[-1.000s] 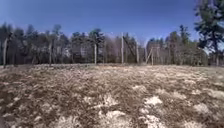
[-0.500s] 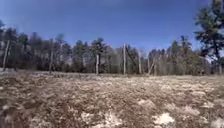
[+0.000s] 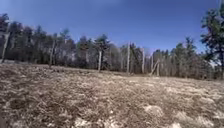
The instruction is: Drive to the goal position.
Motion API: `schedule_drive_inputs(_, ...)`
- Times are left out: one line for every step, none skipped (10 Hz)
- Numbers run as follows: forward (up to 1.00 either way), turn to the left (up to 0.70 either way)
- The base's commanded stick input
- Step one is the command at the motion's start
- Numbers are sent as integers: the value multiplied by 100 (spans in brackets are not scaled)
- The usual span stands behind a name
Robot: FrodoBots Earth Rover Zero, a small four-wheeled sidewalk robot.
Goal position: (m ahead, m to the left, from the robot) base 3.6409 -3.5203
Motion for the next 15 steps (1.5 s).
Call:
schedule_drive_inputs(70, 0)
schedule_drive_inputs(70, 0)
schedule_drive_inputs(70, 0)
schedule_drive_inputs(70, 0)
schedule_drive_inputs(70, 0)
schedule_drive_inputs(70, 0)
schedule_drive_inputs(70, 0)
schedule_drive_inputs(70, 0)
schedule_drive_inputs(70, 0)
schedule_drive_inputs(70, 0)
schedule_drive_inputs(70, 0)
schedule_drive_inputs(70, 0)
schedule_drive_inputs(70, 0)
schedule_drive_inputs(70, 0)
schedule_drive_inputs(70, 0)
